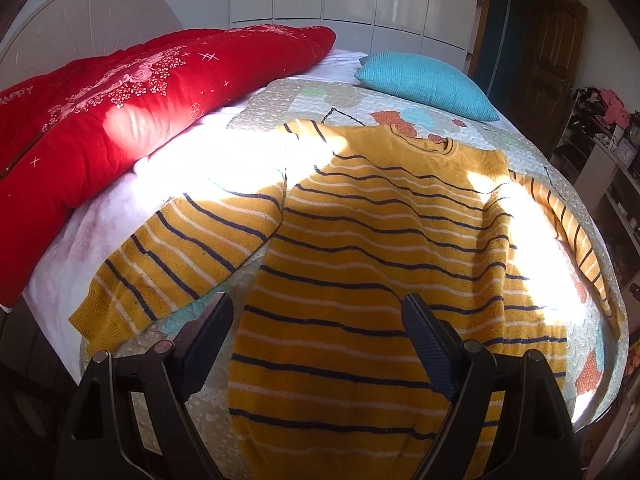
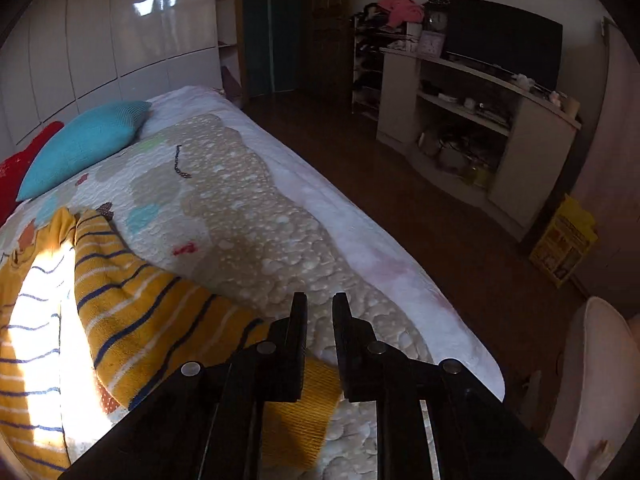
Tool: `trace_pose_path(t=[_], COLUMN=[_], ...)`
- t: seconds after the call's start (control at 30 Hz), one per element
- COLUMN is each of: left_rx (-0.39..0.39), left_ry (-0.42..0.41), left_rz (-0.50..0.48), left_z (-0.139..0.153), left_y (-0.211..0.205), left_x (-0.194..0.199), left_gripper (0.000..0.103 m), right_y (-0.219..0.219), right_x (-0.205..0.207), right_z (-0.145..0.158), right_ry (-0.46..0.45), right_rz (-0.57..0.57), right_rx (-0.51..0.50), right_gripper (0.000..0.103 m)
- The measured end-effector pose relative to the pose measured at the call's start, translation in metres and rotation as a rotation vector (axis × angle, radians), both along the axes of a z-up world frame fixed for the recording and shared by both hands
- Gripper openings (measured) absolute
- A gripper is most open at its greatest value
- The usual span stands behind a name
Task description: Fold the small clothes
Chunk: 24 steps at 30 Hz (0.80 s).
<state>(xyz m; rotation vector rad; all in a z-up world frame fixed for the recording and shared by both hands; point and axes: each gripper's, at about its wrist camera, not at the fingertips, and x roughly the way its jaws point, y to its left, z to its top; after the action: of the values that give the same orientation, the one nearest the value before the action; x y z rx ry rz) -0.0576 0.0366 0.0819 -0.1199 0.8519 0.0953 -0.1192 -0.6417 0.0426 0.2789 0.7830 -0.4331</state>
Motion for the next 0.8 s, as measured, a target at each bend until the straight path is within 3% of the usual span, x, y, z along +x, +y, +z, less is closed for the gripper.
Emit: trace_pose_path(t=[0.03, 0.07, 0.1, 0.13, 0.17, 0.27, 0.33, 0.4, 0.43, 0.47, 0.5, 0.53, 0.6, 0.67, 0.8], left_rx=[0.004, 0.008, 0.008, 0.004, -0.004, -0.033, -0.037, -0.039, -0.042, -0.047, -0.051, -0.051, -0.051, -0.051, -0.056], left_ry=[0.001, 0.004, 0.010, 0.018, 0.026, 0.039, 0.039, 0.034, 0.033, 0.034, 0.035, 0.038, 0.046, 0.053, 0.095], left_rz=[-0.001, -0.001, -0.002, -0.004, -0.007, -0.018, -0.028, -0.031, -0.032, -0.033, -0.034, -0.034, -0.039, -0.042, -0.032], left_z=[-0.002, -0.004, -0.007, -0.009, -0.012, -0.016, -0.016, -0.014, -0.013, -0.013, -0.013, -0.015, -0.018, -0.022, -0.037], left_y=[0.000, 0.000, 0.000, -0.001, -0.001, -0.003, -0.005, -0.006, -0.006, -0.007, -0.007, -0.008, -0.009, -0.010, -0.007], left_x=[0.000, 0.000, 0.000, 0.002, 0.003, 0.002, 0.000, -0.004, -0.006, -0.007, -0.007, -0.008, -0.007, -0.007, -0.002], left_gripper=[0.085, 0.085, 0.085, 0.085, 0.085, 0.085, 0.085, 0.085, 0.085, 0.085, 0.085, 0.085, 0.085, 0.085, 0.085], right_y=[-0.005, 0.036, 0.081, 0.093, 0.136, 0.212, 0.270, 0.331, 0.343, 0.372, 0.376, 0.373, 0.379, 0.352, 0.326], right_x=[-0.014, -0.013, 0.002, -0.009, 0.008, -0.006, 0.000, 0.017, 0.031, 0.051, 0.051, 0.054, 0.037, 0.031, -0.037], right_z=[0.008, 0.014, 0.020, 0.025, 0.015, -0.004, -0.016, -0.028, -0.035, -0.039, -0.038, -0.038, -0.032, -0.029, -0.028], right_ry=[-0.023, -0.052, -0.076, -0.101, -0.119, -0.082, -0.032, 0.029, 0.045, 0.040, 0.026, 0.026, 0.020, 0.019, 0.072], right_rz=[0.011, 0.024, 0.069, 0.147, 0.240, 0.496, 0.571, 0.574, 0.574, 0.548, 0.549, 0.557, 0.517, 0.467, 0.379], right_rx=[0.017, 0.021, 0.033, 0.076, 0.145, 0.339, 0.339, 0.294, 0.293, 0.288, 0.294, 0.333, 0.390, 0.358, 0.308], right_gripper=[0.016, 0.027, 0.046, 0.054, 0.058, 0.058, 0.058, 0.058, 0.057, 0.043, 0.012, 0.006, 0.006, 0.005, 0.004])
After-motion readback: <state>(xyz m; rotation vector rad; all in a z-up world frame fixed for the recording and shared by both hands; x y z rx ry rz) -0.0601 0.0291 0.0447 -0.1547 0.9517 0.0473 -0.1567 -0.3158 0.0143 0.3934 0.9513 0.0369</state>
